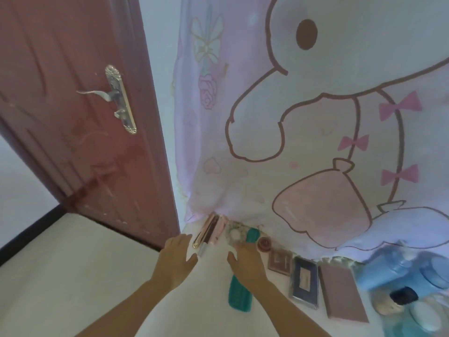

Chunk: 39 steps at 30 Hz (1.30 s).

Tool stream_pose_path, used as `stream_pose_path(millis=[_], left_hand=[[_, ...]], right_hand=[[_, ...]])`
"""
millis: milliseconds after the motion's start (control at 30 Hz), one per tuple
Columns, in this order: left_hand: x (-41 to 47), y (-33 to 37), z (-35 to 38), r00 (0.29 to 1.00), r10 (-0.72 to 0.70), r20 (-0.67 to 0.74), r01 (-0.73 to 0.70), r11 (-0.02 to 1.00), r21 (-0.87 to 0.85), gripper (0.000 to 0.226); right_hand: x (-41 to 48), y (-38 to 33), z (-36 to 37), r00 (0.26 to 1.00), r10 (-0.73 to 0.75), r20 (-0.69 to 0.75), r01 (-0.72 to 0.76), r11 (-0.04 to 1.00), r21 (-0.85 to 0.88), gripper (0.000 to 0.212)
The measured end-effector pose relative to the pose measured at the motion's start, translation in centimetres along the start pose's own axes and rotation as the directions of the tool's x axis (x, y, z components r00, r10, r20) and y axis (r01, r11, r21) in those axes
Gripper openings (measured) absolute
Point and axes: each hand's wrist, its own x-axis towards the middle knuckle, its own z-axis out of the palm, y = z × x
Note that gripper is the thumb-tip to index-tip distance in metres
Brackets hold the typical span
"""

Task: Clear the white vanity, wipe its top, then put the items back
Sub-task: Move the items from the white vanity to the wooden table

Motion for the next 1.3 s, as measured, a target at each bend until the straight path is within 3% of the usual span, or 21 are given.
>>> stream_pose_path(millis=[100,233,433,500,767,833,900,967,1067,1100,1200,1300], left_hand=[[1.8,-0.2,0.7,0.998,0.019,-0.064,-0.020,1.000,-0.014,0.054],[4.3,0.0,2.1,0.996,-0.084,-0.003,0.084,0.996,-0.005,0.054],[7.7,-0.2,3.5,0.998,0.030,-0.050,-0.027,0.997,0.069,0.075],[8.1,-0.9,4.7,0.984,0.089,-0.153,-0.071,0.990,0.119,0.070],[6.0,-3.7,5.3,0.976,0.123,-0.180,-0.101,0.987,0.128,0.057],[5.1,-4.4,5.5,0.971,0.142,-0.191,-0.118,0.984,0.135,0.045],[4.2,-5.0,5.4,0.973,0.145,-0.178,-0.121,0.983,0.140,0.032],[3.9,-5.0,5.3,0.974,0.146,-0.176,-0.122,0.983,0.139,0.035],[4.6,-4.2,5.3,0.975,0.157,-0.160,-0.136,0.981,0.135,0.073],[5.0,-3.9,5.2,0.974,0.158,-0.161,-0.137,0.981,0.136,0.076],[6.0,-3.8,4.8,0.972,0.205,-0.116,-0.184,0.968,0.169,0.062],[6.1,-4.2,4.5,0.976,0.213,-0.038,-0.205,0.967,0.154,0.059]], right_hand=[[2.3,-0.4,1.1,0.999,0.049,-0.012,-0.049,0.999,-0.002,0.031],[4.7,-1.2,2.6,0.992,0.129,-0.008,-0.130,0.991,-0.034,0.038],[8.4,-2.5,4.2,0.963,0.262,-0.057,-0.267,0.956,-0.123,0.041],[8.9,-2.8,4.3,0.955,0.285,-0.078,-0.295,0.940,-0.170,0.041],[8.2,-3.3,4.6,0.990,0.132,-0.050,-0.140,0.962,-0.232,0.045],[7.0,-2.9,4.6,0.998,0.068,0.012,-0.063,0.962,-0.265,0.047],[5.6,-2.7,5.3,1.000,-0.022,-0.023,0.015,0.959,-0.282,0.050],[4.8,-2.4,6.2,0.998,-0.035,-0.059,0.013,0.942,-0.336,0.052],[4.8,-2.9,6.2,0.999,-0.032,-0.023,0.024,0.953,-0.302,0.038],[4.9,-3.1,5.8,1.000,-0.027,-0.004,0.025,0.962,-0.271,0.034],[5.3,-2.9,5.2,0.992,0.024,0.124,0.017,0.946,-0.323,0.042],[4.7,-2.7,4.2,0.992,0.044,0.115,-0.009,0.957,-0.291,0.040]])
